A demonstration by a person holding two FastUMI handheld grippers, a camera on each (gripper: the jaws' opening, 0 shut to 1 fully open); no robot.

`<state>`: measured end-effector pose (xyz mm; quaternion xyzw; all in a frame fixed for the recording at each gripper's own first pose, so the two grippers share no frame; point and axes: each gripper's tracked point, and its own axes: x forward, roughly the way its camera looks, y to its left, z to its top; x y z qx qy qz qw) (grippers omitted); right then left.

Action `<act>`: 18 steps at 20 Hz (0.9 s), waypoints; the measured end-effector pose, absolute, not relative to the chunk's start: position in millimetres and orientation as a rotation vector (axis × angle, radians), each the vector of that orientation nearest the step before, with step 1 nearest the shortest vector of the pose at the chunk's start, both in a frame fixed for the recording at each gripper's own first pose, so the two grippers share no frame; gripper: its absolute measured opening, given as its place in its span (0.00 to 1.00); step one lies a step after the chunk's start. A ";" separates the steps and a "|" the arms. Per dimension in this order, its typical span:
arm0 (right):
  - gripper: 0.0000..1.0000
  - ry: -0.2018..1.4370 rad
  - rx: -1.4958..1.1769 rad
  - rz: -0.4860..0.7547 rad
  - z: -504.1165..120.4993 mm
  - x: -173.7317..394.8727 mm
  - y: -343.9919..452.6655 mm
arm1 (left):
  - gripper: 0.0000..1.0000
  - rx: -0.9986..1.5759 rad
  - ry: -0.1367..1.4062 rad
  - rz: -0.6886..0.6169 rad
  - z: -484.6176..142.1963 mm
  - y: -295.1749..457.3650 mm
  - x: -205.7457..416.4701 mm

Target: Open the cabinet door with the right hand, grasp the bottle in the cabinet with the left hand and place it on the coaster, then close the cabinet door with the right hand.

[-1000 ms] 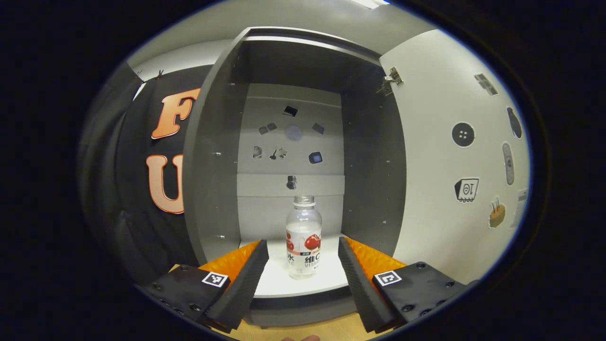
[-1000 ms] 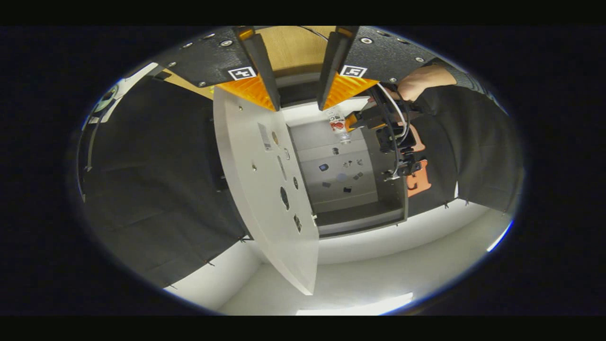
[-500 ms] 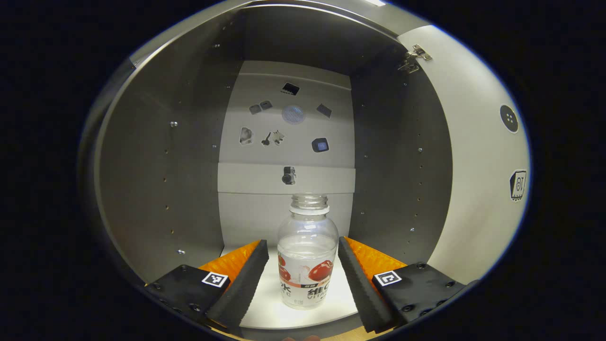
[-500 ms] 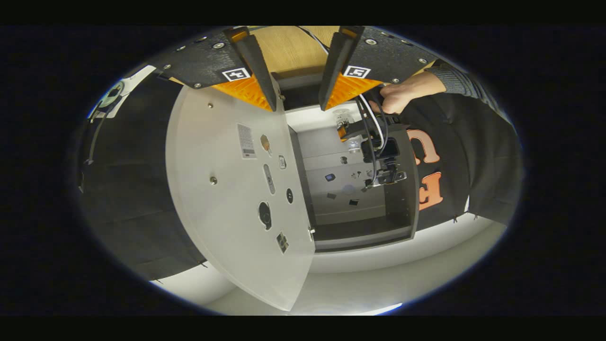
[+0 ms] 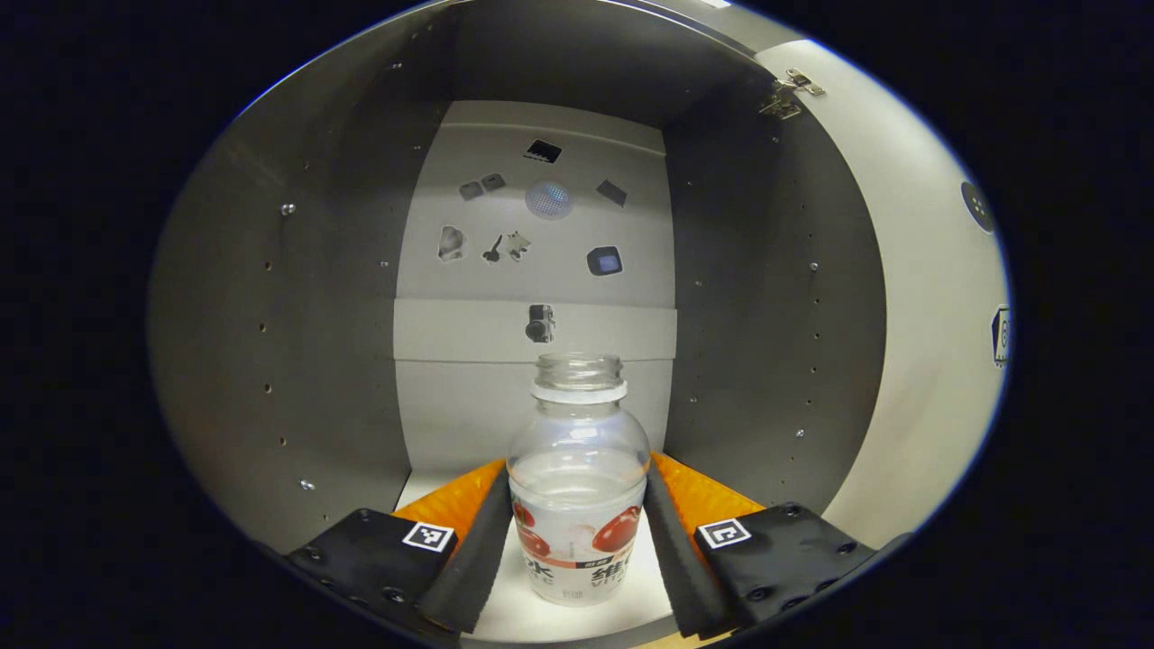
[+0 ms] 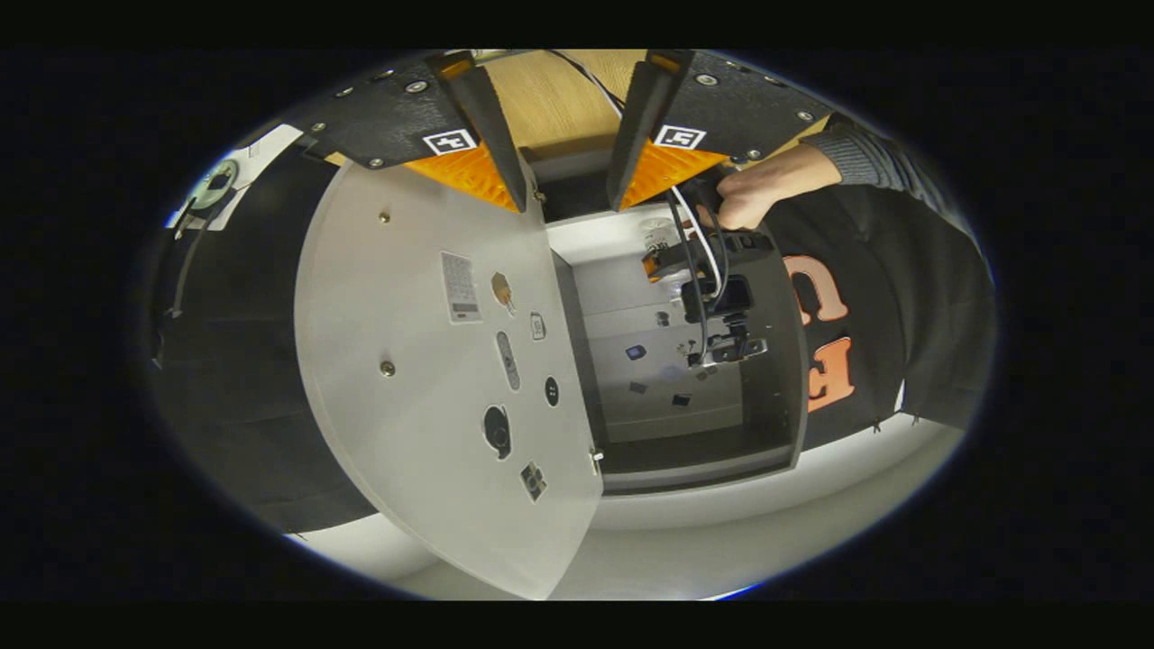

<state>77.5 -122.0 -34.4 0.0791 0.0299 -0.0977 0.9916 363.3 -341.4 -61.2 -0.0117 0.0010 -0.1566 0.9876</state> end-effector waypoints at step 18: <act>0.57 0.095 0.258 -0.058 -54.4 10.5 -109.0 | 0.84 0.013 -0.079 -0.229 -67.3 -229.4 162.4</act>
